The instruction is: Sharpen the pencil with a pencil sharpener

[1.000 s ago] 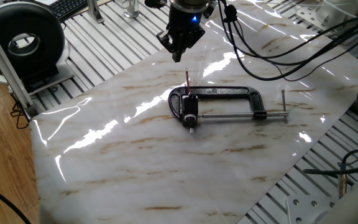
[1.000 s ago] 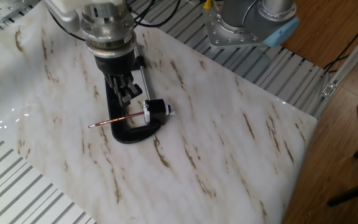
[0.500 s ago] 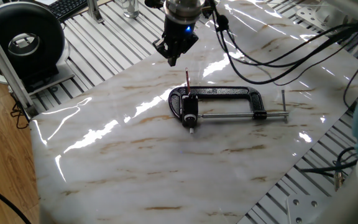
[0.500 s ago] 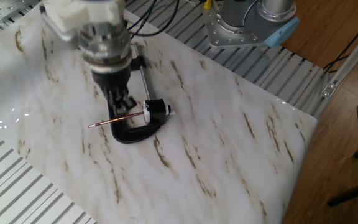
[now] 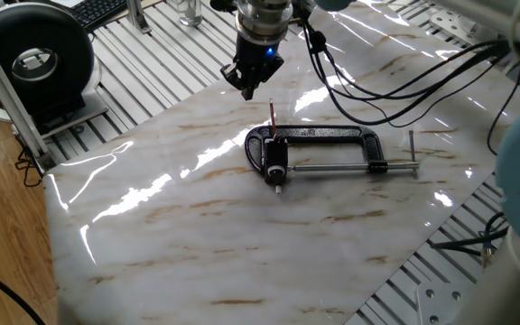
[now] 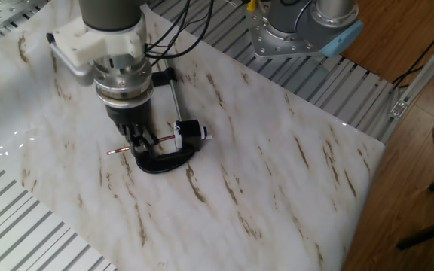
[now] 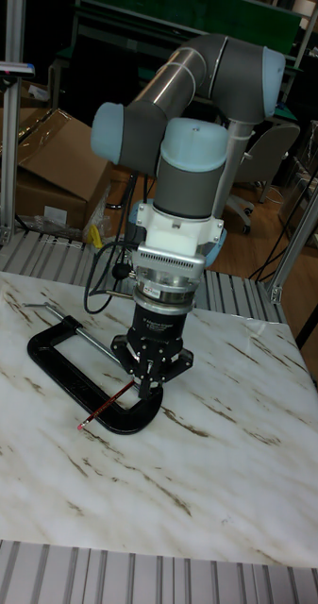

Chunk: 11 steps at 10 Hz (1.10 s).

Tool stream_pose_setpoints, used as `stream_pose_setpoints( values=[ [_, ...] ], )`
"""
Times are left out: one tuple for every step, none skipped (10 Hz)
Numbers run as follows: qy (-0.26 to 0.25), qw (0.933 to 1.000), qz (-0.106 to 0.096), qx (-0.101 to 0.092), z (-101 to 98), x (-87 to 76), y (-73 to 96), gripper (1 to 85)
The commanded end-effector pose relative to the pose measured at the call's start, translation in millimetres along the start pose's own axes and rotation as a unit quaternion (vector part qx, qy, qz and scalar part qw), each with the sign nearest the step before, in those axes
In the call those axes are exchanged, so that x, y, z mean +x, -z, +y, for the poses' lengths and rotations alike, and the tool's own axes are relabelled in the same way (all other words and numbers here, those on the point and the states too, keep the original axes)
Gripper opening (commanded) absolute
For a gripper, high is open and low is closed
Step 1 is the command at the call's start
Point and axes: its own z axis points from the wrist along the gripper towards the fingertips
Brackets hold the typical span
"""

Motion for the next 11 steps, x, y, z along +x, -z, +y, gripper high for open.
stream_pose_setpoints(
  values=[
    [0.018,0.9994,0.028,0.003,-3.4,13.2,-2.4,1.0],
    [0.029,0.9980,0.057,0.003,-3.9,28.1,-1.1,1.0],
    [0.033,0.9967,0.074,-0.005,-0.1,37.1,0.1,1.0],
    [0.039,0.9960,0.080,-0.005,-0.6,40.3,0.6,1.0],
    [0.035,0.9961,0.081,-0.005,-0.7,40.6,0.6,1.0],
    [0.018,0.9943,0.101,-0.030,12.9,51.1,3.0,1.0],
    [0.019,0.9941,0.104,-0.025,10.2,52.6,3.2,1.0],
    [0.006,0.9948,0.098,-0.026,13.1,59.1,9.0,1.0],
    [-0.006,0.9957,0.089,-0.026,19.0,75.1,18.8,1.0],
    [-0.016,0.9965,0.080,-0.019,23.0,88.5,25.3,1.0],
    [-0.023,0.9970,0.072,-0.014,27.6,98.4,30.3,1.0]
  ],
)
